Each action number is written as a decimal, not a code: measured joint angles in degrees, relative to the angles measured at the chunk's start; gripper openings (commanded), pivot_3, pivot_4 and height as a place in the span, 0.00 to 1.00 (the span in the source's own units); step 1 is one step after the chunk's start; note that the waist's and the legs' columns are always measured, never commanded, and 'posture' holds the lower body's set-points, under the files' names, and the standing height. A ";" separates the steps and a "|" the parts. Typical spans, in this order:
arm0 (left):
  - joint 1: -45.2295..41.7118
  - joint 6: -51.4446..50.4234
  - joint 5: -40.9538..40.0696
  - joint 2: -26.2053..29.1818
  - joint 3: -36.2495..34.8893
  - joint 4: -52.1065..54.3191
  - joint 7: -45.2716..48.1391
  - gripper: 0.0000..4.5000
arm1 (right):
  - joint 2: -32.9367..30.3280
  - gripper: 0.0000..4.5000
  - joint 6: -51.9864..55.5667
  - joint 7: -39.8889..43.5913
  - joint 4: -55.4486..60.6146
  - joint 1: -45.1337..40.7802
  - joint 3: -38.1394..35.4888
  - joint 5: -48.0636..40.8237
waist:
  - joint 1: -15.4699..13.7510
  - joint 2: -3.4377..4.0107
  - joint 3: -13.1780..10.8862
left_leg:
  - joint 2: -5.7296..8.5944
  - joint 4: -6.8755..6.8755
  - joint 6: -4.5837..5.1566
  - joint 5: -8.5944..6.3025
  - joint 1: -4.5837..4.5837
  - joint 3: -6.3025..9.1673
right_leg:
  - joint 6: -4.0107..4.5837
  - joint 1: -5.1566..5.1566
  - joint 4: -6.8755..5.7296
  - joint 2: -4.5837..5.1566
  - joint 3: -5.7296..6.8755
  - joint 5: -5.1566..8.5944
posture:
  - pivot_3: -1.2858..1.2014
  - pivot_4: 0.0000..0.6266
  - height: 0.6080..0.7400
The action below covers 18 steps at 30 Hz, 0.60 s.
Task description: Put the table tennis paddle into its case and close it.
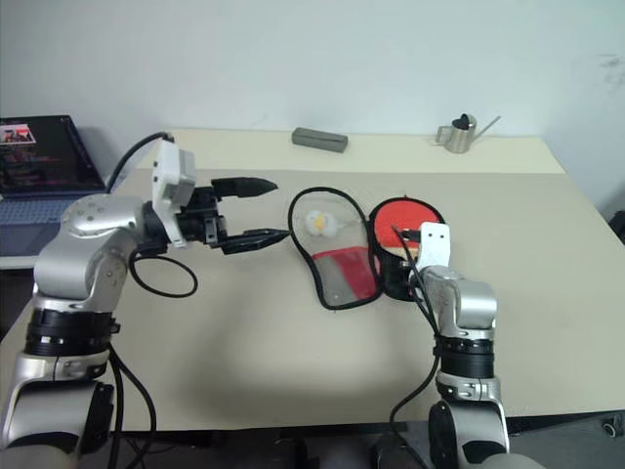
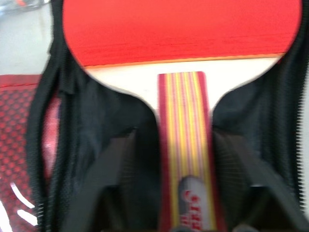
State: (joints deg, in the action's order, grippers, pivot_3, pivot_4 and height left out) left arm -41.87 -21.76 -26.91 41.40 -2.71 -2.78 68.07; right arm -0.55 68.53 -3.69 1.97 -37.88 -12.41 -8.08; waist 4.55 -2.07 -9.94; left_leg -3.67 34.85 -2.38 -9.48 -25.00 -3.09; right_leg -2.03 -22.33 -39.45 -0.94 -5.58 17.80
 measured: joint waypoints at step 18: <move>5.07 -0.29 -0.15 -0.23 -4.27 -0.96 -5.50 1.00 | -5.22 0.95 -0.14 13.83 13.85 -3.84 -1.07 -9.90 | 0.32 0.00 0.00 | -0.03 -0.02 0.01 -0.01 0.01 0.01 | 0.00 0.00 0.01 0.00 0.02 0.01 | 0.52 0.24 1.00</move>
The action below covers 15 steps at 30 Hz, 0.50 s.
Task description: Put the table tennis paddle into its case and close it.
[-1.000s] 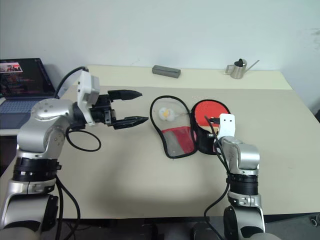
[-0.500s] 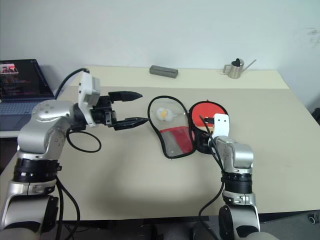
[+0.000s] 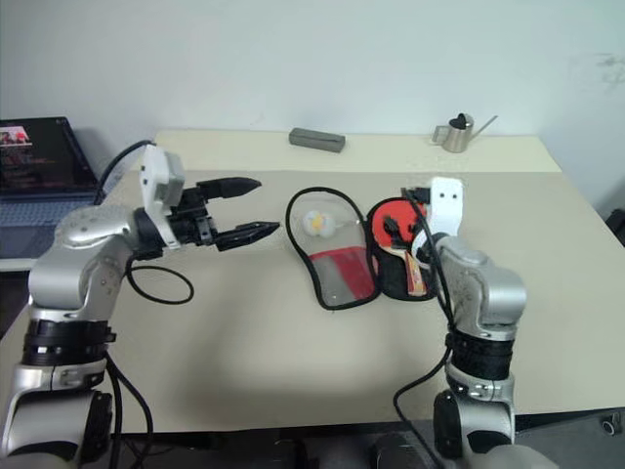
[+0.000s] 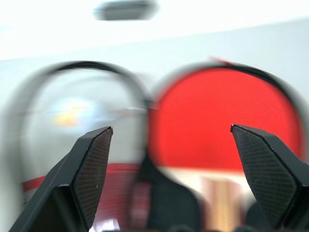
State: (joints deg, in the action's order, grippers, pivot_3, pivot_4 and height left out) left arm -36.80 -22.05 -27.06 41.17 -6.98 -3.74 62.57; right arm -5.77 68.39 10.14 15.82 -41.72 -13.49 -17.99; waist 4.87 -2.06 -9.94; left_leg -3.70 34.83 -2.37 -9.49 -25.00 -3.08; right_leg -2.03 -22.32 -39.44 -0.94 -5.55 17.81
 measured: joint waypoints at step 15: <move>3.16 6.21 4.79 2.63 -1.07 -12.40 0.75 1.00 | -27.58 0.45 -5.25 28.97 -11.11 -2.43 8.22 -9.77 | -0.55 -0.04 -0.02 | 0.01 0.00 0.01 -0.01 -0.01 -0.03 | 0.00 0.02 0.13 0.04 0.01 0.00 | 0.52 0.24 1.00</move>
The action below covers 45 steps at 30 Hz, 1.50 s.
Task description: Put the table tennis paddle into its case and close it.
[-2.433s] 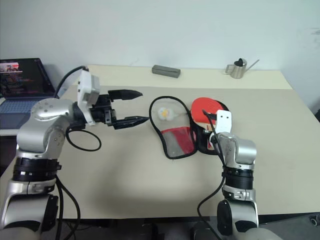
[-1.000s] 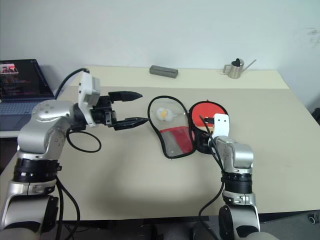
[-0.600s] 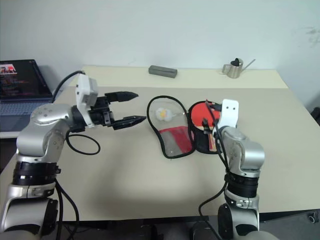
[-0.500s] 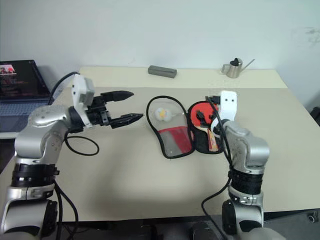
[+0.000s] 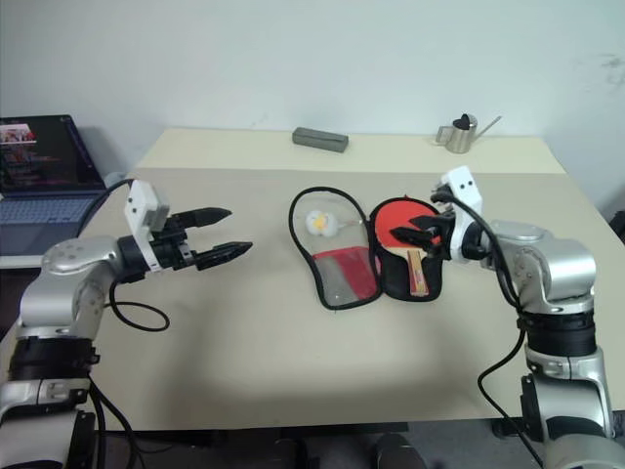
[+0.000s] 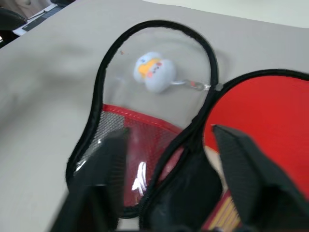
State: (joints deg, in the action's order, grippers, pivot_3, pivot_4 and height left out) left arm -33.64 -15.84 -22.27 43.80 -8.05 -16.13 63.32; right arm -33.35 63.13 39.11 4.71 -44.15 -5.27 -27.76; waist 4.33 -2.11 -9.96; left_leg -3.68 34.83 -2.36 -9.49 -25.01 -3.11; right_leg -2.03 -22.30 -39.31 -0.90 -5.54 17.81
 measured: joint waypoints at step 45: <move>-25.83 29.60 23.46 -17.87 11.04 -52.60 -9.35 1.00 | -15.32 0.01 -7.53 19.52 4.37 0.86 2.10 -8.25 | -1.48 -0.01 0.00 | 0.06 0.05 0.05 -0.03 -0.12 0.00 | -0.05 0.02 0.16 -0.01 0.03 -0.03 | 0.52 0.24 1.00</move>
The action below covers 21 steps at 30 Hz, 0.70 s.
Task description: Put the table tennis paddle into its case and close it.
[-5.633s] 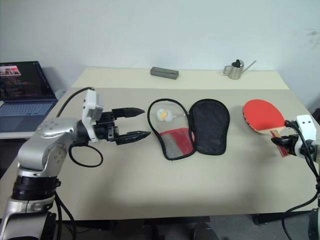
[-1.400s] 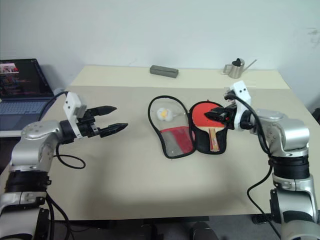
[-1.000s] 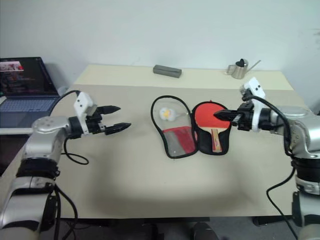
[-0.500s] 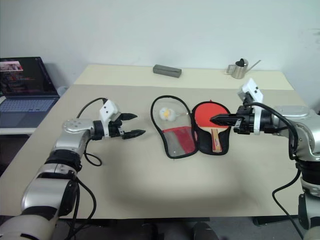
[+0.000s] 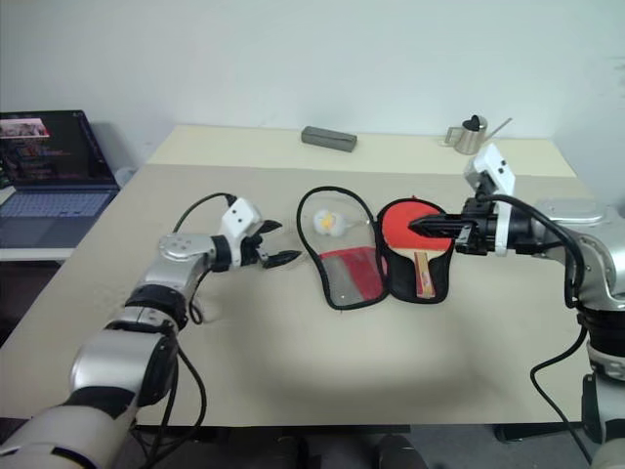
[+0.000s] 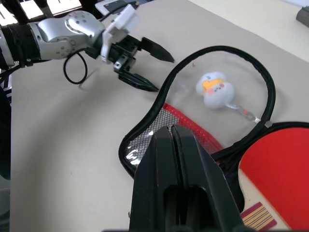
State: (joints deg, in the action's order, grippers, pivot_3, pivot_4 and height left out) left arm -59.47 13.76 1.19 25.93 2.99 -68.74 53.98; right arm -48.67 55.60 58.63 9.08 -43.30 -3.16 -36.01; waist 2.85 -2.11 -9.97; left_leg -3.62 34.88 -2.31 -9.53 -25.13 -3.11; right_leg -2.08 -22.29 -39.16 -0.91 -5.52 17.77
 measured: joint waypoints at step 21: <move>-11.02 -0.57 2.48 -10.63 -1.64 -6.37 -3.08 1.00 | -3.78 0.01 4.44 -4.71 9.28 7.03 -6.30 -5.12 | -0.63 -0.01 0.00 | 0.04 0.01 -0.01 0.00 -0.05 0.03 | -0.02 0.00 0.01 -0.01 0.01 -0.01 | 0.52 0.24 1.00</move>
State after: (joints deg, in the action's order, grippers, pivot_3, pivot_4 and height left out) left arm -70.49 13.20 3.67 15.30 1.36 -75.10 50.89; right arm -52.45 60.05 53.93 18.36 -36.26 -9.46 -41.13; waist 2.22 -2.12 -9.97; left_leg -3.58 34.90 -2.32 -9.52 -25.18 -3.07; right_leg -2.09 -22.29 -39.15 -0.92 -5.50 17.76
